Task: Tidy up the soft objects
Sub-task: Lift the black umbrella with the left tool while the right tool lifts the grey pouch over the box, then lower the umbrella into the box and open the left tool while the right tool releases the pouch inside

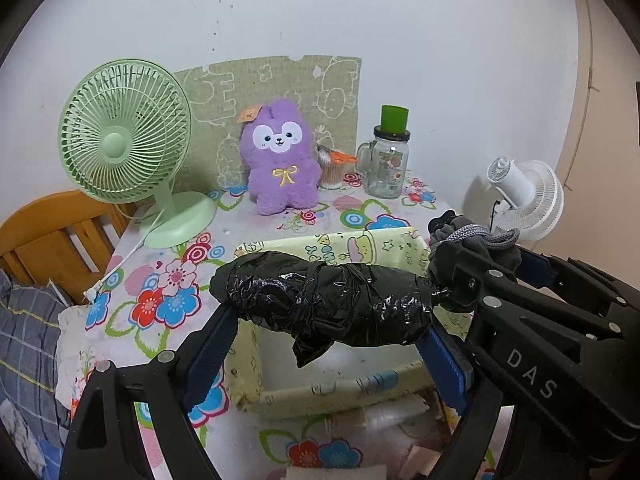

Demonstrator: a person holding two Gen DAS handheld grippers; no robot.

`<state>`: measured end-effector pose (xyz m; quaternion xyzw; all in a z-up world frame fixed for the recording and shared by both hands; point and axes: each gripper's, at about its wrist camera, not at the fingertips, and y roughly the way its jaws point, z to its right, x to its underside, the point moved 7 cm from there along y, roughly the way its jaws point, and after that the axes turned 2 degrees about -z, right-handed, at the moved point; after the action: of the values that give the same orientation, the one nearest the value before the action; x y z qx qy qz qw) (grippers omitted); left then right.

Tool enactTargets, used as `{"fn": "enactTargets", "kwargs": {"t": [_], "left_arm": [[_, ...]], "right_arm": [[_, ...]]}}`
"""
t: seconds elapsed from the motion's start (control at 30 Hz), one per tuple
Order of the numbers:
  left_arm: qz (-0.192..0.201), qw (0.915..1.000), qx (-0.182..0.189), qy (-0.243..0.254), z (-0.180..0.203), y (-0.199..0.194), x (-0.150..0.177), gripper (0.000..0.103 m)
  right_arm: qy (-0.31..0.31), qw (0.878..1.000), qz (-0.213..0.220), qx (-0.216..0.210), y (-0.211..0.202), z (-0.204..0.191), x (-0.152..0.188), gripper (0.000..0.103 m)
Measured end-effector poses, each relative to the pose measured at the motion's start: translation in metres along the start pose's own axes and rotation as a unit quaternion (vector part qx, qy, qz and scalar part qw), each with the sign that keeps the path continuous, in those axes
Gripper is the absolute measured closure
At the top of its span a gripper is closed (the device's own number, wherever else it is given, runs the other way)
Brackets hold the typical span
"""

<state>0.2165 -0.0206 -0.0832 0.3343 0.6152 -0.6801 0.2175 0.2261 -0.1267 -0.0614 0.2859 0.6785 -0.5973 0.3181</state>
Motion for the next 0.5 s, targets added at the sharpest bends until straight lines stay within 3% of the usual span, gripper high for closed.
{"fn": "enactTargets", "kwargs": {"t": [0.5], "left_arm": [[-0.051,0.9986,0.012,-0.011,-0.008,0.051,0.0,0.012]], "right_arm": [[-0.016,0.999,-0.03,-0.013,0.051,-0.008,-0.005,0.059]]}}
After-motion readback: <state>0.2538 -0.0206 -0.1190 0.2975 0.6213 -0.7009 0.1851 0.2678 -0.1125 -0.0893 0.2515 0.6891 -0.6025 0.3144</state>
